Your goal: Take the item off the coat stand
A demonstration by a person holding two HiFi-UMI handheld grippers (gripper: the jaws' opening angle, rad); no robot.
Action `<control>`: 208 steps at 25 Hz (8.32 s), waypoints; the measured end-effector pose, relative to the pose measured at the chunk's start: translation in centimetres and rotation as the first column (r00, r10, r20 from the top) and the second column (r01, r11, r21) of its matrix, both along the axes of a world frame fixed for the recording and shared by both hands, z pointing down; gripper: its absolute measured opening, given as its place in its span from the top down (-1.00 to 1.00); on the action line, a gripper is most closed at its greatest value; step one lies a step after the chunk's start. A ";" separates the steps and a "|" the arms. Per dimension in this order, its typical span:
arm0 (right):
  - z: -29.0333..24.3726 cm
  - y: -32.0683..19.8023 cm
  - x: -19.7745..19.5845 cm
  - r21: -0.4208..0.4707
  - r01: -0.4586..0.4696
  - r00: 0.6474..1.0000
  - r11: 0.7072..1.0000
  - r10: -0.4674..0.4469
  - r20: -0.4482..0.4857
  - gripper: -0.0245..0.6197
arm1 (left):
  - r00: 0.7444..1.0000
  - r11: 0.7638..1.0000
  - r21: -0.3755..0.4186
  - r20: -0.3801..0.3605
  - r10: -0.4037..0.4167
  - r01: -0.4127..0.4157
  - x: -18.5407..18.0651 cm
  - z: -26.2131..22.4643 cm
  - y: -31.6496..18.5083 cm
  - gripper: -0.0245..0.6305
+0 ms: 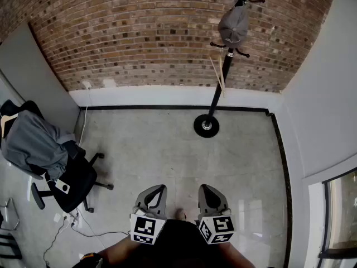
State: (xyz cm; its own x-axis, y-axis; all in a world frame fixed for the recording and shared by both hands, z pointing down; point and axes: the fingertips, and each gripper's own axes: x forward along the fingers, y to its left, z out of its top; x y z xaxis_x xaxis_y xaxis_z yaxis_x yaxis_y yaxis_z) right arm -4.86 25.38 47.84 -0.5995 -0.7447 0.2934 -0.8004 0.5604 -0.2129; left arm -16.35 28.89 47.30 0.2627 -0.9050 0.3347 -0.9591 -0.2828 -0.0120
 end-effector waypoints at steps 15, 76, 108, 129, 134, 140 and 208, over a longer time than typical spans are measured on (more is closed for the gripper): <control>2.2 -7.7 4.8 -0.061 -0.102 0.995 0.993 0.103 0.019 0.88 | 0.994 0.992 -0.051 -0.005 0.112 -0.112 4.1 2.6 -8.6 0.80; -5.3 -77.6 1.8 0.193 0.164 0.858 0.967 -0.237 0.455 0.23 | 0.972 0.998 0.021 0.230 0.053 -0.060 6.8 -5.9 -63.7 0.80; -12.4 -67.5 5.9 0.639 0.073 0.977 0.766 -0.183 0.107 0.37 | 0.965 0.987 0.012 0.213 0.152 -0.158 8.2 -4.5 -60.7 0.80; -18.1 -64.2 3.4 0.658 0.138 0.972 0.740 -0.230 0.054 0.83 | 0.985 0.993 0.042 0.140 0.103 -0.110 6.5 -4.9 -57.9 0.80; -22.1 -63.2 2.5 0.703 0.124 0.971 0.700 -0.231 0.059 0.83 | 0.988 0.992 0.077 0.121 0.092 -0.102 6.0 -5.7 -57.2 0.80; -27.8 -60.3 1.4 0.763 0.052 0.959 0.644 -0.246 0.143 0.83 | 0.995 0.993 0.103 0.092 0.044 -0.053 3.9 -7.1 -55.5 0.80; -6.1 -14.9 18.5 0.136 -0.225 0.974 0.965 0.218 0.061 0.83 | 0.931 0.929 0.137 -0.078 0.357 -0.345 20.6 -4.8 -18.7 0.80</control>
State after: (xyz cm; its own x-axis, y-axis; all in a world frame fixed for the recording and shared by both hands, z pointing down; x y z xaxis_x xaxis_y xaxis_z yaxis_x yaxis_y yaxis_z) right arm 13.67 10.47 41.76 -0.4250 -0.8923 0.1523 -0.8994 0.3972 -0.1826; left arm 4.25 10.15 42.51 0.5969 -0.7804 0.1860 -0.7968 -0.6037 0.0243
